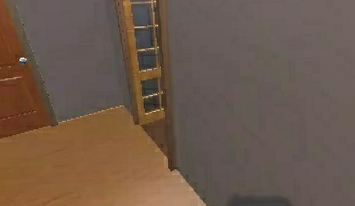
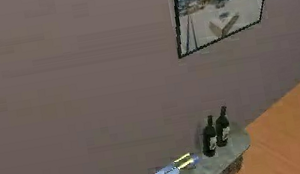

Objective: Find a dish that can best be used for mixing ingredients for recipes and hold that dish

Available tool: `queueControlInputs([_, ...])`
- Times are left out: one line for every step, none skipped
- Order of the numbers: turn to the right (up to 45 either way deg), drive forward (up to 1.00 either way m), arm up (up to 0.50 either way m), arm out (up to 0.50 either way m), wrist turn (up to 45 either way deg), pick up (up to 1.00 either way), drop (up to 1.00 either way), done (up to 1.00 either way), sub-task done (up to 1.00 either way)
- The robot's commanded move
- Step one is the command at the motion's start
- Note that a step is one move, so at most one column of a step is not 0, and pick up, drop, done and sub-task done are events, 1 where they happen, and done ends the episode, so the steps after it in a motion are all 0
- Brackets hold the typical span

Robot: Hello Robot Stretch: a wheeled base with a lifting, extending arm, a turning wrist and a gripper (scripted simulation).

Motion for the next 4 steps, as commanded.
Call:
queueControlInputs([-45.0,0.00,0.00,0.00,0.0,0.00,0.00,0.00,0.00])
queueControlInputs([-45.0,0.00,0.00,0.00,0.0,0.00,0.00,0.00,0.00])
queueControlInputs([-45.0,0.00,0.00,0.00,0.0,0.00,0.00,0.00,0.00])
queueControlInputs([0.0,1.00,0.00,0.00,0.0,0.00,0.00,0.00,0.00])
